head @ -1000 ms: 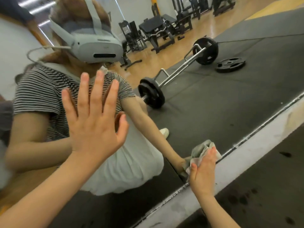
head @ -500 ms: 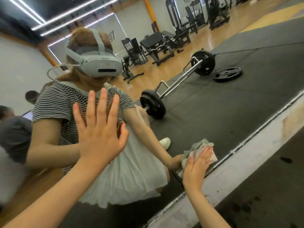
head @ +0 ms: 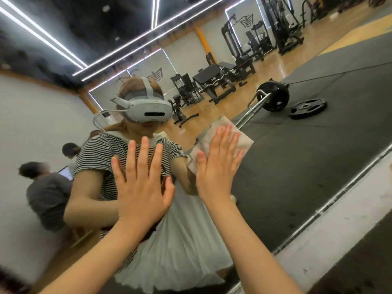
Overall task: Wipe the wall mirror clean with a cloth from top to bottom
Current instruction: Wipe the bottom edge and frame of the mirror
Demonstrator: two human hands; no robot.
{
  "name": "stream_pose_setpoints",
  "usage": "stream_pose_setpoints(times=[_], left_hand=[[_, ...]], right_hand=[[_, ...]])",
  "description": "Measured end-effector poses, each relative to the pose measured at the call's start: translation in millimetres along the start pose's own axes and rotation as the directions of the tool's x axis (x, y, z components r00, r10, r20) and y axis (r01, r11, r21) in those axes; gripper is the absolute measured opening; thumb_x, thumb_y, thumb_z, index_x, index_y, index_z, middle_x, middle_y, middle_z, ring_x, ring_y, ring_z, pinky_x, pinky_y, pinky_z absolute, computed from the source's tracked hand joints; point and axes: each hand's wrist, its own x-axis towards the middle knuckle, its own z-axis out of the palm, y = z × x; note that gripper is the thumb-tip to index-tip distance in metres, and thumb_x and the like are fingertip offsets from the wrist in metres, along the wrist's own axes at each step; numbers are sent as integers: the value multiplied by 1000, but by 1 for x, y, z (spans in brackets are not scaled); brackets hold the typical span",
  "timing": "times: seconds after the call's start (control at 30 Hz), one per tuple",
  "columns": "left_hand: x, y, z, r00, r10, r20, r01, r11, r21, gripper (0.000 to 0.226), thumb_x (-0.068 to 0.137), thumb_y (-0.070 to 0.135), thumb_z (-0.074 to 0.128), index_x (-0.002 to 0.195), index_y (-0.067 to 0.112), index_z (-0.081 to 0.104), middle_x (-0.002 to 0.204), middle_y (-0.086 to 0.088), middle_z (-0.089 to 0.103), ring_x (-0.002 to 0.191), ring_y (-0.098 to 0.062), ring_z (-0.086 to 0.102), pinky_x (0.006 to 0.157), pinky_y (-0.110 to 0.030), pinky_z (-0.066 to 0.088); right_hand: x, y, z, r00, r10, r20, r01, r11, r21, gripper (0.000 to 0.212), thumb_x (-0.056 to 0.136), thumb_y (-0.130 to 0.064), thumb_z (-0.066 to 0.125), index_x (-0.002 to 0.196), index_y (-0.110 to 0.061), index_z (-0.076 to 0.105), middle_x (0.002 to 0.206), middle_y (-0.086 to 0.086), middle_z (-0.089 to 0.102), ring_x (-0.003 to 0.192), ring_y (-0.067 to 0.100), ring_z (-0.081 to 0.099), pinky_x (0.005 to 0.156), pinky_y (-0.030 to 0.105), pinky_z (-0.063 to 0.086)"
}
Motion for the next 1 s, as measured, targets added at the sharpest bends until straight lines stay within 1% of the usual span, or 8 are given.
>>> stream_pose_setpoints(times=[0.13,0.3,0.37,0.43,0.53,0.77,0.9,1.0], left_hand=[[-1,-2,2,1000,14,-4,-14,1000,7,72,85,38,41,150,10,27,156,-19,24,145,-36,14,117,-55,1],[0,1,1,1000,17,-10,-17,1000,-5,72,85,39,41,149,10,28,155,-21,25,145,-37,15,117,-55,0],[1,0,1,1000,16,-14,-16,1000,-10,71,85,39,41,149,10,29,155,-21,25,145,-36,14,118,-53,-2],[1,0,1,1000,15,-19,-15,1000,-16,72,84,39,41,149,9,29,155,-21,26,145,-36,13,118,-53,-2],[1,1,1,1000,14,-25,-15,1000,-7,72,84,38,42,149,10,29,155,-20,25,146,-35,12,118,-55,1],[1,1,1,1000,21,-18,-21,1000,2,70,85,38,43,148,9,32,155,-20,26,145,-36,14,118,-52,-2],[-1,0,3,1000,20,-23,-20,1000,-7,68,87,38,41,148,9,33,155,-21,27,145,-37,15,119,-51,-4],[1,1,2,1000,15,-28,-15,1000,-1,69,87,38,41,148,8,32,155,-21,26,145,-37,14,119,-50,-6]], right_hand=[[10,-22,8,987,-158,-22,157,987,-23,63,95,-40,19,148,-13,-5,154,-1,-15,142,8,-17,113,37,-21],[14,-11,13,968,-228,-108,207,963,-171,65,97,-38,28,151,-8,9,156,7,10,146,22,8,116,49,4],[16,1,9,950,-297,-96,273,939,-209,63,96,-38,30,150,-10,14,156,6,17,145,25,15,115,49,11],[16,15,5,949,-300,-94,275,938,-213,63,95,-37,32,151,-12,16,157,5,21,145,24,16,114,48,13],[12,37,-1,977,-166,-134,138,971,-194,65,95,-35,31,151,-11,10,156,4,15,145,22,12,115,45,11],[-15,102,-17,976,180,-127,-190,979,-71,59,96,-41,15,149,-23,-5,158,-9,-6,142,-1,-18,115,24,-19],[-44,143,-25,940,309,-142,-312,950,5,60,95,-44,13,149,-25,-3,157,-12,-4,142,-4,-16,116,23,-14],[-65,165,-26,921,357,-155,-356,934,33,62,94,-45,16,150,-20,3,158,-8,2,145,3,-5,118,26,-6]])
